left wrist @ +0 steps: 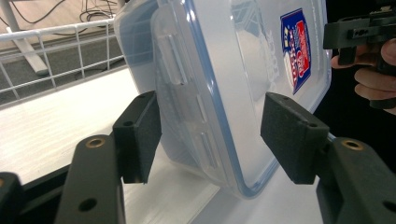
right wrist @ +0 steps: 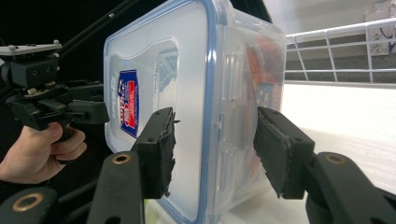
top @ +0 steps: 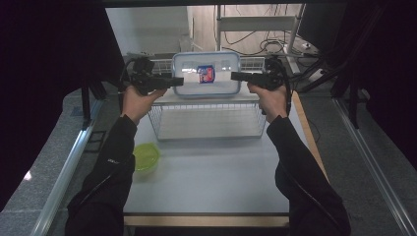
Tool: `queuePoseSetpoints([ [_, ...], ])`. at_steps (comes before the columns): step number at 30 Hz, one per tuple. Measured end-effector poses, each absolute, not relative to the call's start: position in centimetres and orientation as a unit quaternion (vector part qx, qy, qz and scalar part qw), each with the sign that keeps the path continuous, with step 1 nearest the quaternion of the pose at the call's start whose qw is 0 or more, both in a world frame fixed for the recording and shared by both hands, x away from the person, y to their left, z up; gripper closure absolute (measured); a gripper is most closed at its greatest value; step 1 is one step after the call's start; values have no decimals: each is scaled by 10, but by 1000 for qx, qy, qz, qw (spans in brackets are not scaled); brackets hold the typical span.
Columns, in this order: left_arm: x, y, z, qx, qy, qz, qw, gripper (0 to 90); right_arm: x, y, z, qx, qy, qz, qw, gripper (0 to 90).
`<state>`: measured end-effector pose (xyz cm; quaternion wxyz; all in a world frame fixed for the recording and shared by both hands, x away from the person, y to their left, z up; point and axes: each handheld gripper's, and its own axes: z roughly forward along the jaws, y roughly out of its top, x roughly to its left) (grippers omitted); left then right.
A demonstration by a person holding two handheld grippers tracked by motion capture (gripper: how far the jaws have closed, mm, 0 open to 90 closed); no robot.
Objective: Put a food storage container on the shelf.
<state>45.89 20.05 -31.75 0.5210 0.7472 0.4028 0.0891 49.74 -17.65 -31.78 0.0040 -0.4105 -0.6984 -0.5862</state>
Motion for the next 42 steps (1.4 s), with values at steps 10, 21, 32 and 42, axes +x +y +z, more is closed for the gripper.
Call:
queuePoseSetpoints([
  [10,467,198,-323,741,420,71,519,239,497,-173,-317,-415,-705,-574,-31,479],
  [21,479,206,-328,727,447,32,520,47,497,-172,-322,-411,-712,-569,-26,496],
  [32,433,208,-314,740,417,146,507,225,491,-176,-326,-401,-723,-560,-48,504],
  [42,394,191,-336,758,378,160,506,781,477,-173,-329,-377,-744,-546,-73,688],
])
